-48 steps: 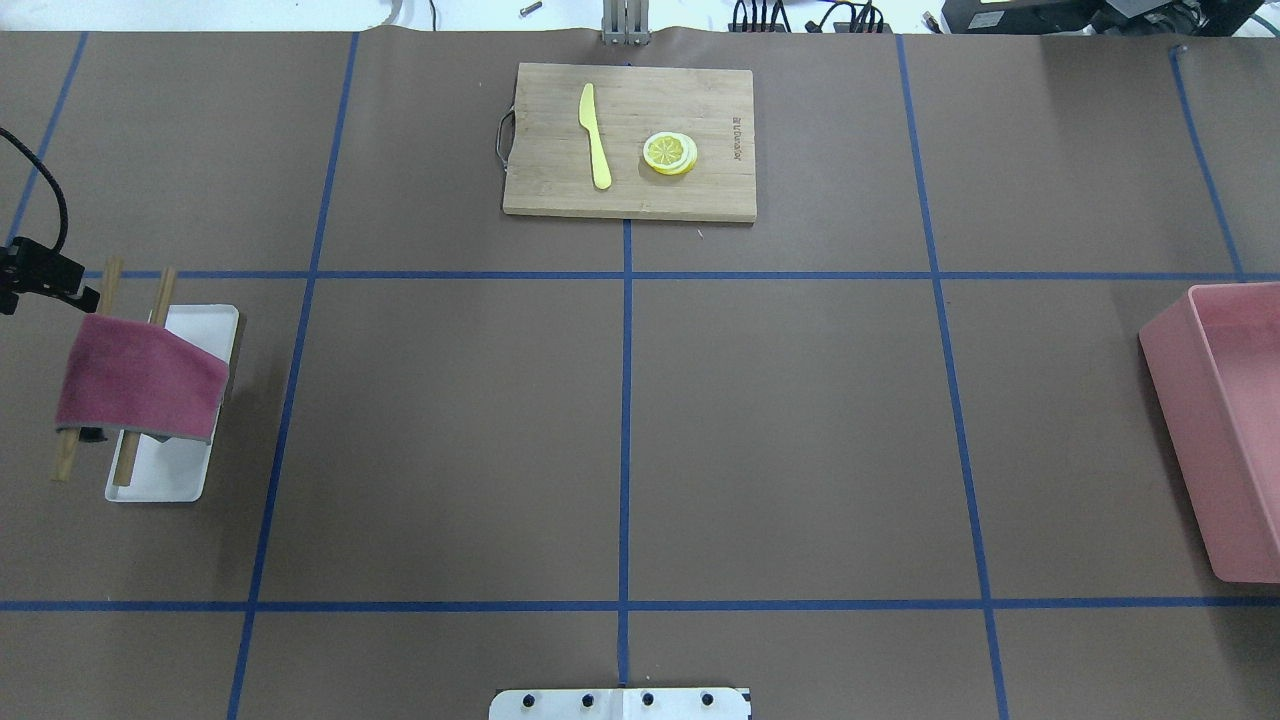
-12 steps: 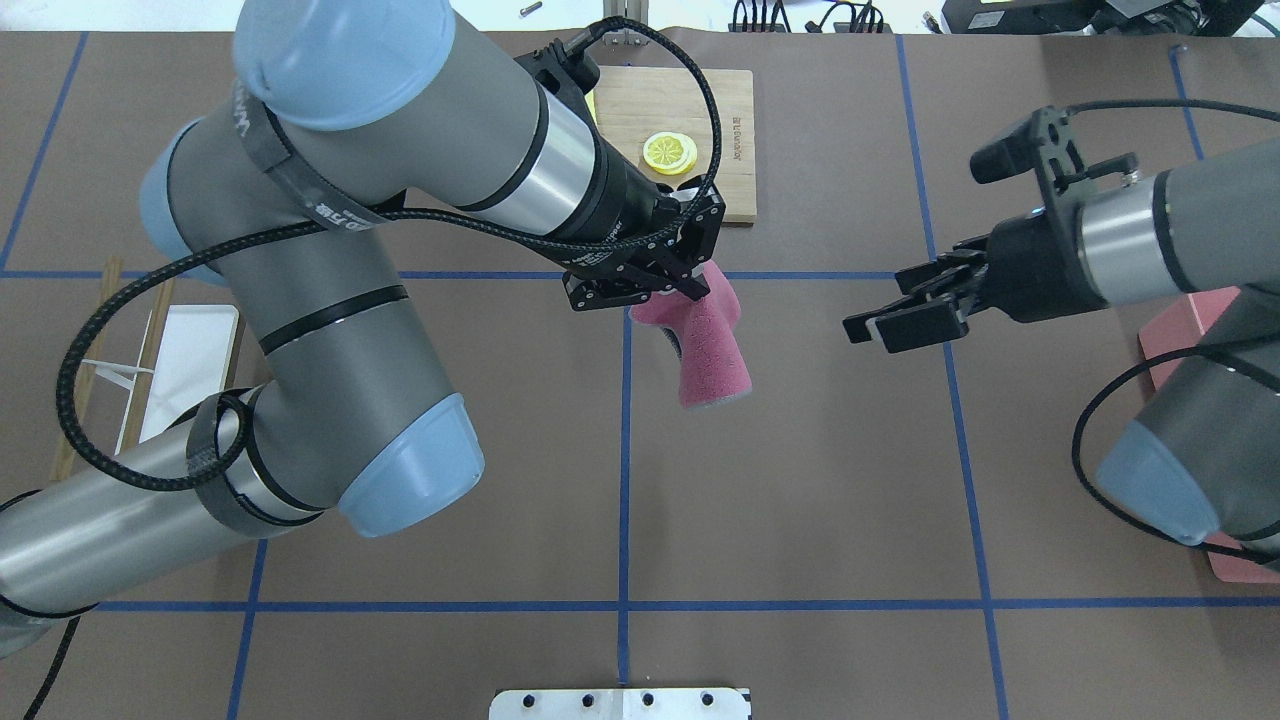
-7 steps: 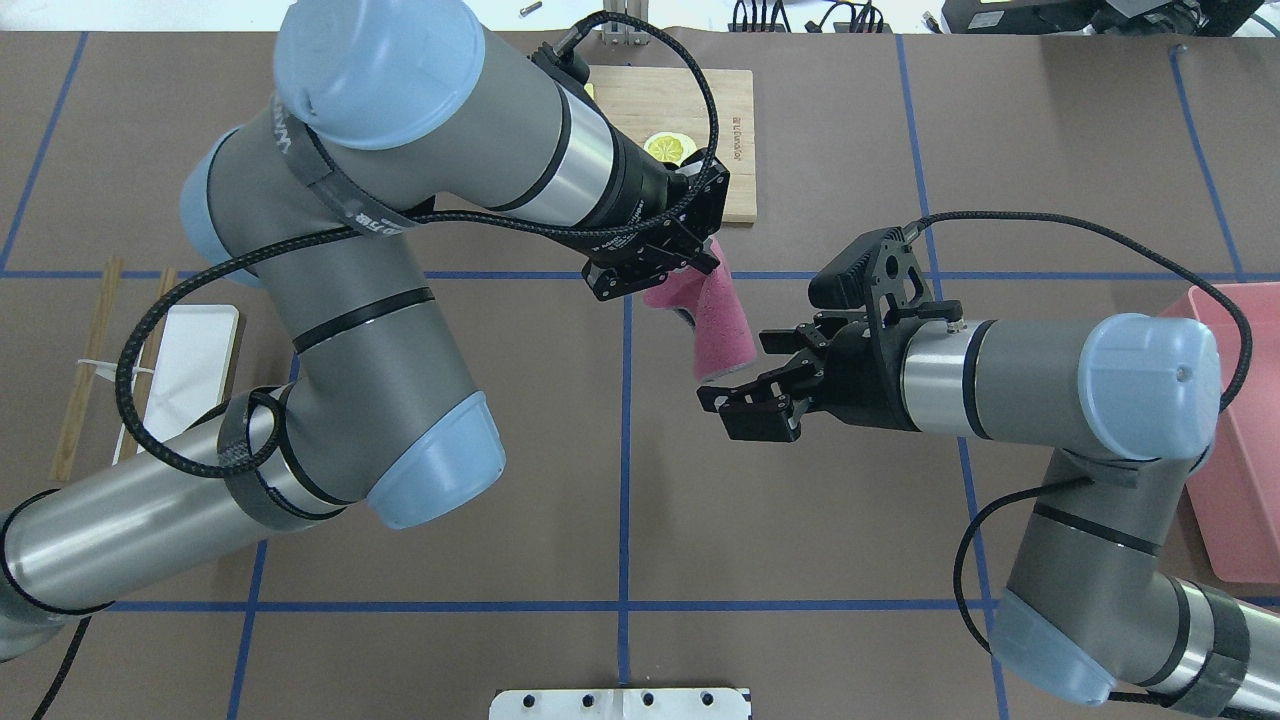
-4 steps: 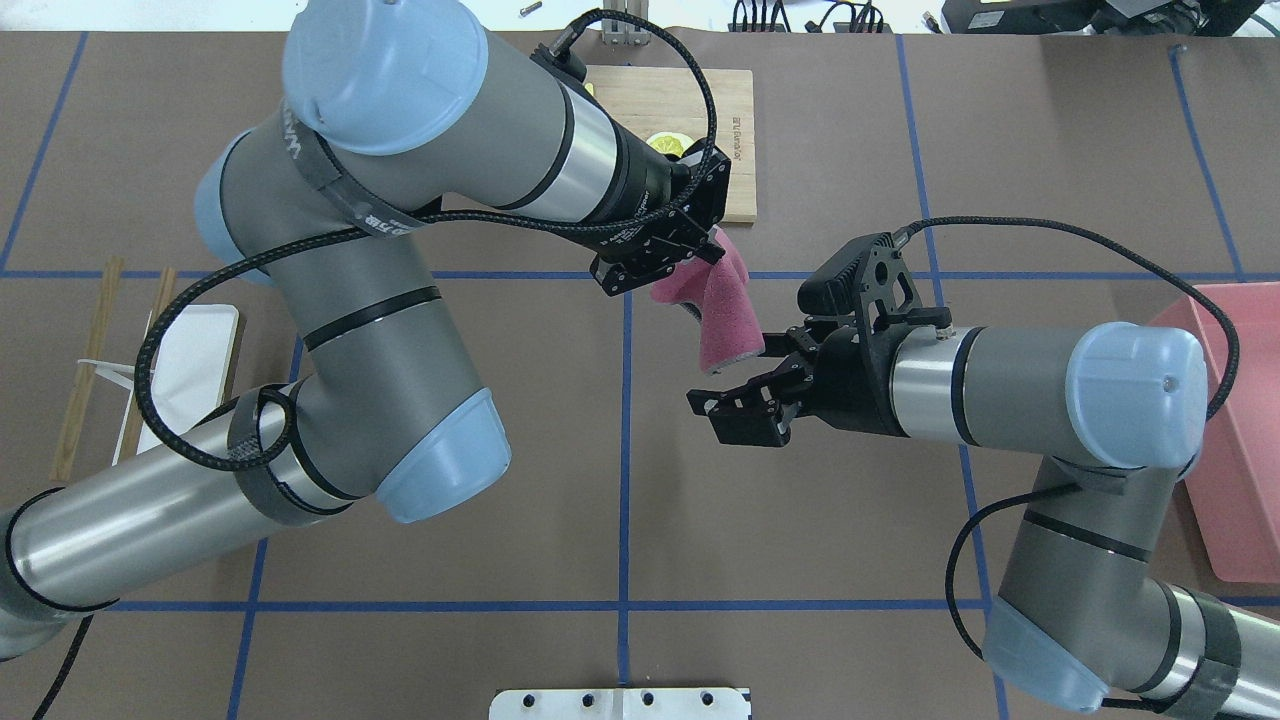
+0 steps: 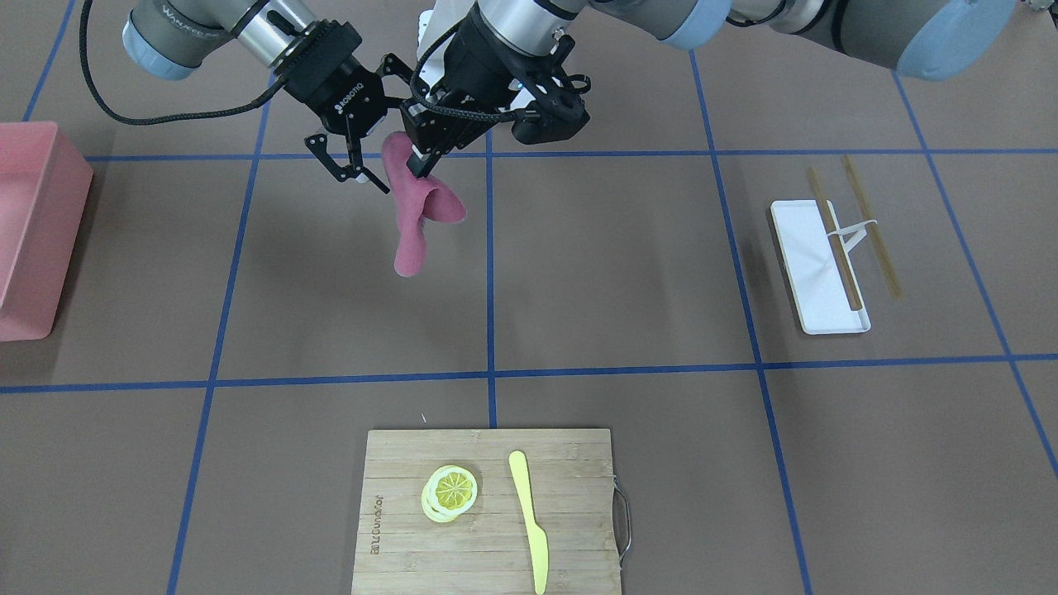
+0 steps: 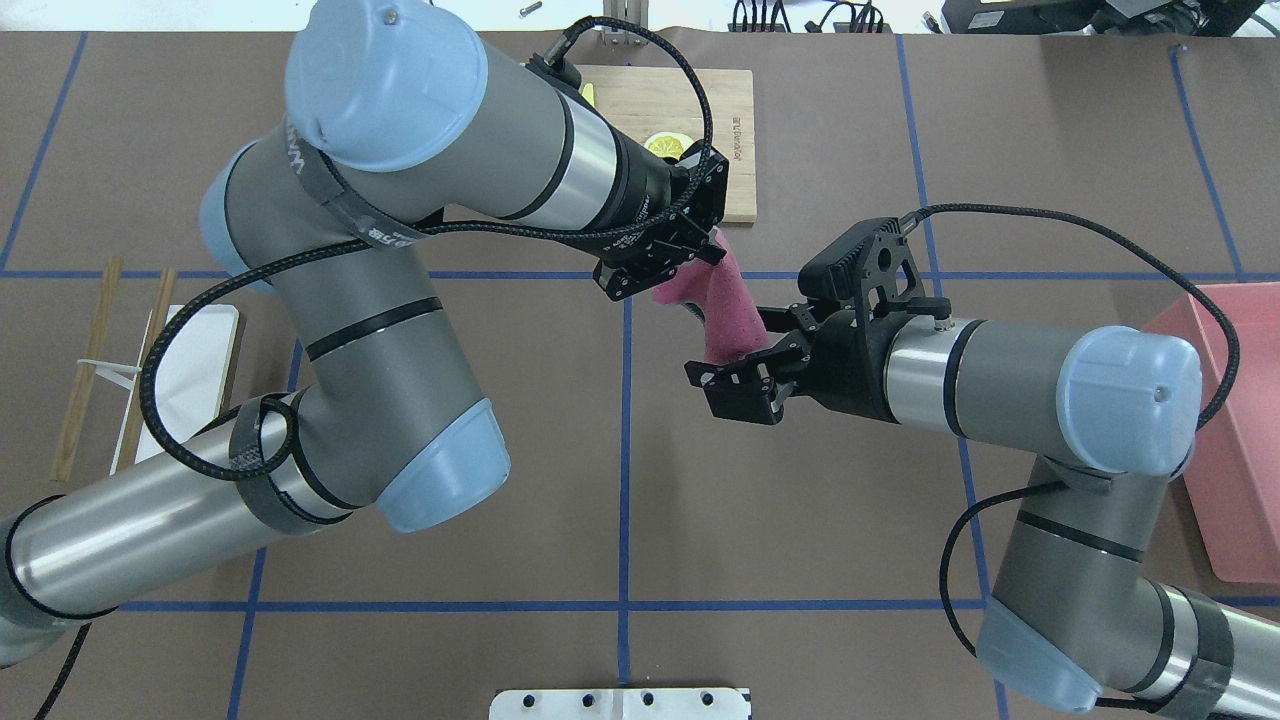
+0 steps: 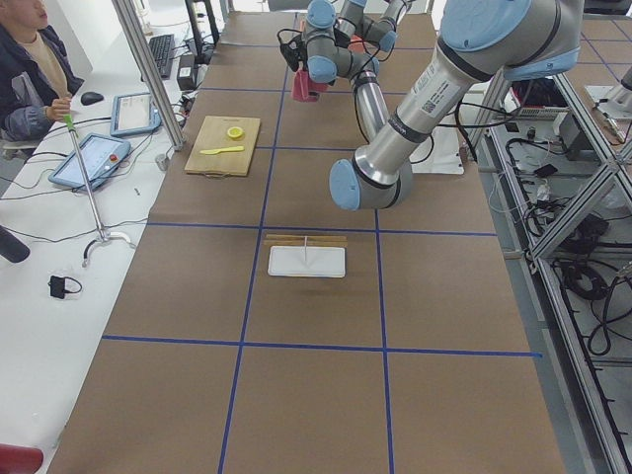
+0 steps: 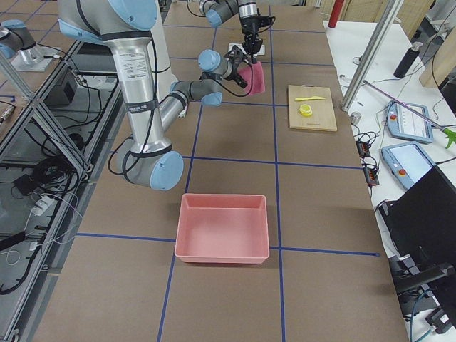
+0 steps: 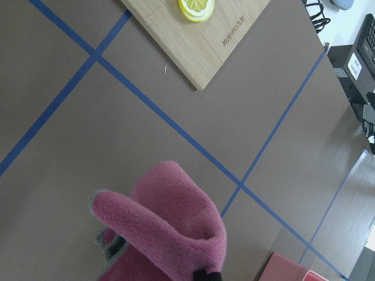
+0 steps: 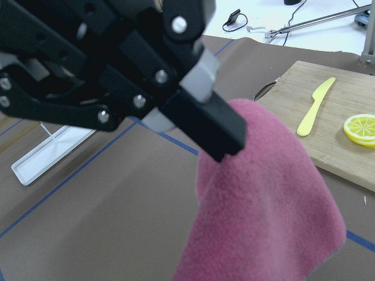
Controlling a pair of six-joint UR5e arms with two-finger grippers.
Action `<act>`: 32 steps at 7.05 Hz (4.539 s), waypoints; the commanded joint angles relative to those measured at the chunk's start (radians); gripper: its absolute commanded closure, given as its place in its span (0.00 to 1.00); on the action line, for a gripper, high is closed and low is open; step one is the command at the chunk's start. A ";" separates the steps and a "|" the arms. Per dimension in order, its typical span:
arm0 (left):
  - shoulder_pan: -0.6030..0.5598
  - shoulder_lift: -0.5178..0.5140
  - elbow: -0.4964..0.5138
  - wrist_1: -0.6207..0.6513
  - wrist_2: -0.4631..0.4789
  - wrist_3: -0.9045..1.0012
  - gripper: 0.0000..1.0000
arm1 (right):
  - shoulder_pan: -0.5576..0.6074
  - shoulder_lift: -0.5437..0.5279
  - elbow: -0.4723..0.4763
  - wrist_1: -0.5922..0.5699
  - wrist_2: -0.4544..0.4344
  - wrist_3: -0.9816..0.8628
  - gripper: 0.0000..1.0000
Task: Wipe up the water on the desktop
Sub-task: 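Grasp the hanging pink cloth with the right gripper while the left gripper holds it, then open the left gripper and withdraw it while the right gripper holds the cloth, then carry the pink cloth with the right gripper over the pink bin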
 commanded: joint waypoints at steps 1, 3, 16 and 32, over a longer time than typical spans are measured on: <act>0.025 0.001 -0.009 0.001 0.000 -0.002 1.00 | -0.001 0.000 -0.001 0.000 -0.037 0.002 0.05; 0.030 -0.004 -0.013 -0.016 0.000 -0.042 1.00 | -0.001 -0.003 -0.001 0.001 -0.063 0.002 0.34; -0.296 0.250 -0.186 -0.067 -0.142 0.300 0.05 | -0.210 0.000 -0.064 -0.226 -0.134 0.541 1.00; -0.712 0.743 -0.154 -0.062 -0.268 1.325 0.03 | -0.009 0.051 -0.102 -0.724 0.333 0.487 1.00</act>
